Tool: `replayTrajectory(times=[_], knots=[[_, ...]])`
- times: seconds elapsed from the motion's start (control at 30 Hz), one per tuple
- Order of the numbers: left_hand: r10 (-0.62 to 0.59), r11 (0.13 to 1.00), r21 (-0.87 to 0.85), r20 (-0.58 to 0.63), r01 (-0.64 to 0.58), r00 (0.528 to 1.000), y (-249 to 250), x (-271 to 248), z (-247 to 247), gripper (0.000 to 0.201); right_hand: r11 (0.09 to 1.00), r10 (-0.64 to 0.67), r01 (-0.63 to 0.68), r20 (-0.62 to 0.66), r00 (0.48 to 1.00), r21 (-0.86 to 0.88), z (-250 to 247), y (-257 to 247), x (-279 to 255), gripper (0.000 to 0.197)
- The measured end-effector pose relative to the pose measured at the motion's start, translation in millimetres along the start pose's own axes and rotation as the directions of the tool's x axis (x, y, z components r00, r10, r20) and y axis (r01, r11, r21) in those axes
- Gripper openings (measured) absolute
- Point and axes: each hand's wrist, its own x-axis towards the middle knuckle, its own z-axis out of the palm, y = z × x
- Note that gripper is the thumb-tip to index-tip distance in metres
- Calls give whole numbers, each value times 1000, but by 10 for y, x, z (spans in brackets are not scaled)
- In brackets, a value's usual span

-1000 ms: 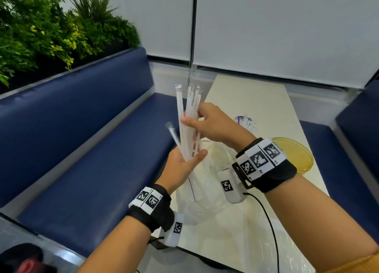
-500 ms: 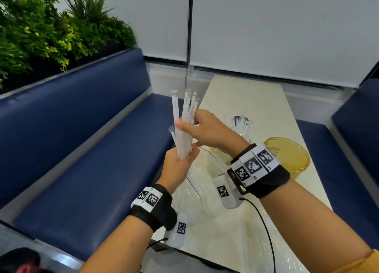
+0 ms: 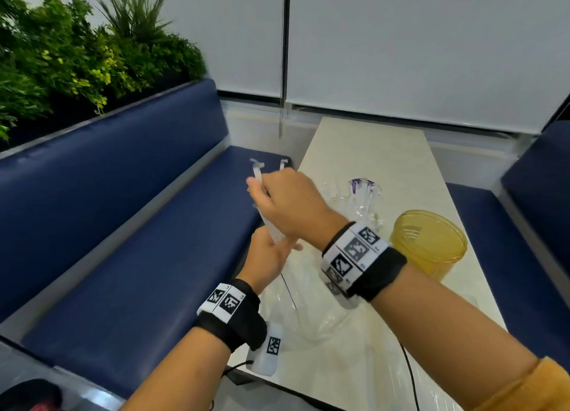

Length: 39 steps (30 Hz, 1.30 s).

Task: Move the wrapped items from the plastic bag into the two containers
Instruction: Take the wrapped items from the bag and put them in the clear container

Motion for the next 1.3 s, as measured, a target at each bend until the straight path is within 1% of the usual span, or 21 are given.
replayTrajectory(times=[0.03,0.1,0.17,0.2,0.27,0.33,0.4,0.5,0.6,0.63,0.7,0.77,0.83,0.9,0.97,1.03,1.07,1.13,1.2,1.23,1.3], knots=[[1,1000,11,5,-1,1000,-5,-7,-11,19,998,-13,14,-33,999,54,41,6,-41,41],[-28,1000,13,5,28,1000,-7,-20,-18,22,986,-69,100,-221,973,134,8,17,-43,19],[-52,999,4,-10,52,999,3,-32,-17,23,980,-117,172,-402,908,102,-122,40,43,23],[-51,999,-1,-12,51,999,5,-33,-15,21,980,-118,175,-427,896,96,-163,69,93,29],[-41,999,-18,-16,41,999,34,-30,-9,18,982,-86,134,-317,945,132,-196,63,138,34],[-42,999,-33,-21,42,999,71,-16,-2,19,988,-21,33,-82,996,149,-95,51,107,58],[-60,998,-11,-28,60,998,72,-8,-11,22,994,-6,2,43,999,105,42,58,19,65],[-77,997,-7,-39,77,996,49,-42,-20,19,985,23,-22,-3,1000,172,-4,77,12,42],[-67,998,-5,-42,67,997,101,-18,-10,14,982,-68,91,-138,988,163,-95,-7,53,32],[-42,999,17,-49,43,998,136,-3,-7,12,991,-101,110,-106,989,81,-85,-50,52,33],[14,998,68,-70,-9,997,174,20,-3,20,982,-96,108,83,992,-157,12,-134,1,35],[16,998,69,-54,-13,998,160,8,-9,25,982,-34,63,160,987,-176,96,-99,-33,34],[-8,999,49,-43,11,999,159,-37,-12,40,995,-34,40,64,997,-86,59,-63,-28,35],[-35,999,35,-32,37,999,173,-53,-23,38,995,-79,74,-77,994,-63,26,-33,-46,35],[-14,999,40,-61,16,998,187,-44,-30,35,993,-111,109,-57,992,-48,42,12,-86,32],[16,998,63,-99,-10,995,186,-23,-31,25,963,-41,48,-32,999,264,124,32,-154,30],[27,998,55,-111,-21,993,174,-11,-33,19,889,31,-1,-58,998,458,163,37,-180,34],[48,998,33,-112,-45,993,222,-2,-15,14,694,231,-68,-133,964,717,209,48,-210,75],[82,997,5,-113,-82,990,275,-2,2,18,633,367,-194,-70,927,749,276,69,-239,97],[96,995,-21,-118,-99,988,275,1,8,20,684,377,-259,-25,926,682,317,75,-247,94],[70,997,-34,-127,-75,989,232,-3,10,18,807,377,-343,26,926,481,386,102,-266,67]])
